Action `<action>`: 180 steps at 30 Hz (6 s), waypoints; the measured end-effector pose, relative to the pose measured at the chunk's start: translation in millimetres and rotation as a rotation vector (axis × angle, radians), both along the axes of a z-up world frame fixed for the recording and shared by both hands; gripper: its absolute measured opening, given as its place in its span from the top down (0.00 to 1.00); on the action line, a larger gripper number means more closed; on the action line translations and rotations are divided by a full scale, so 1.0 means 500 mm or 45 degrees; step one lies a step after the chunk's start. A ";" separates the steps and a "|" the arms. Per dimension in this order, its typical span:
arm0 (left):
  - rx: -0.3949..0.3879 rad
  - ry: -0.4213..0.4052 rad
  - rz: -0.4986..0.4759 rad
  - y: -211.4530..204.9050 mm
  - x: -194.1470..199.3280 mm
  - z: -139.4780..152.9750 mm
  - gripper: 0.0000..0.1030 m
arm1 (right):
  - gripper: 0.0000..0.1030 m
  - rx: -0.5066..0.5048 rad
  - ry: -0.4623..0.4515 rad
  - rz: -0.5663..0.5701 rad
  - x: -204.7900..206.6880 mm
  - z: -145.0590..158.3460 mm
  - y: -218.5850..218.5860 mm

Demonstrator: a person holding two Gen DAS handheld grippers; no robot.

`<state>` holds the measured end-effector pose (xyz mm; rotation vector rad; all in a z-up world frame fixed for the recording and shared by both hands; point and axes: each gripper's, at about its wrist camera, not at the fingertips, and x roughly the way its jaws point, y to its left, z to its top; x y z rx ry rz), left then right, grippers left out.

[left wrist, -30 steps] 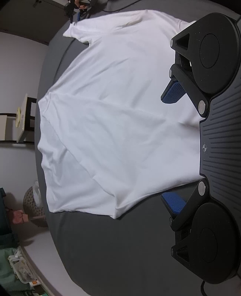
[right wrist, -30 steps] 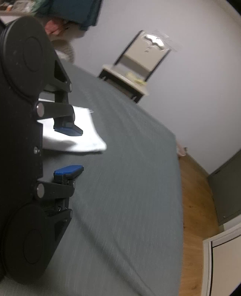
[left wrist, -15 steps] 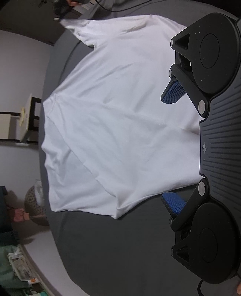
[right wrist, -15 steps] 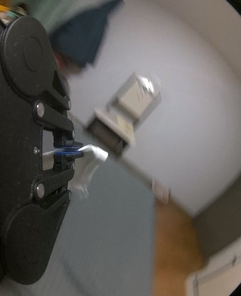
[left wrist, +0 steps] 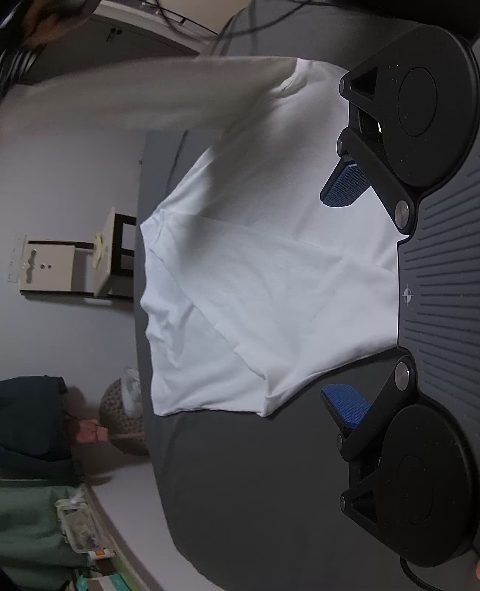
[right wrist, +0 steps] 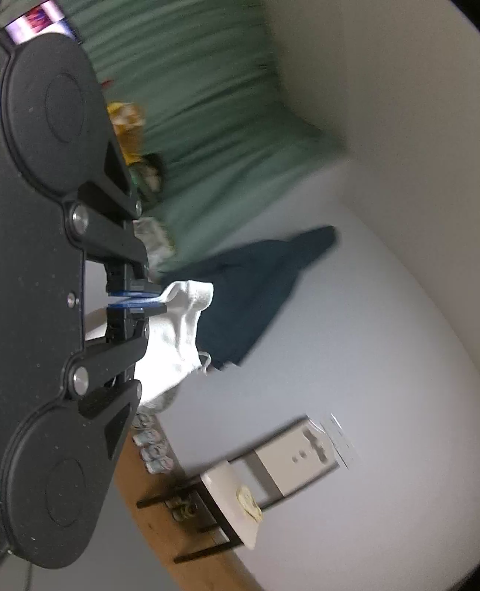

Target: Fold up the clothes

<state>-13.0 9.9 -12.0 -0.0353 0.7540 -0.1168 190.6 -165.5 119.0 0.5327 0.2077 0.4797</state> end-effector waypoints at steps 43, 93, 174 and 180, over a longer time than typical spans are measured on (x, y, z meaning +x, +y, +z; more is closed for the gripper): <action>-0.069 0.031 0.117 0.062 0.007 -0.033 0.00 | 0.62 -0.720 0.610 0.235 0.257 -0.400 0.444; 0.172 0.162 -0.215 -0.061 0.017 -0.078 0.00 | 0.32 -1.106 0.631 0.441 -0.421 -0.364 0.029; 1.777 -0.167 -1.265 -0.260 -0.162 -0.235 0.64 | 0.23 -2.453 -0.387 0.568 -0.617 -0.515 0.202; 1.651 -0.160 -1.119 -0.261 -0.127 -0.211 0.64 | 0.25 -2.274 -0.277 0.629 -0.620 -0.492 0.211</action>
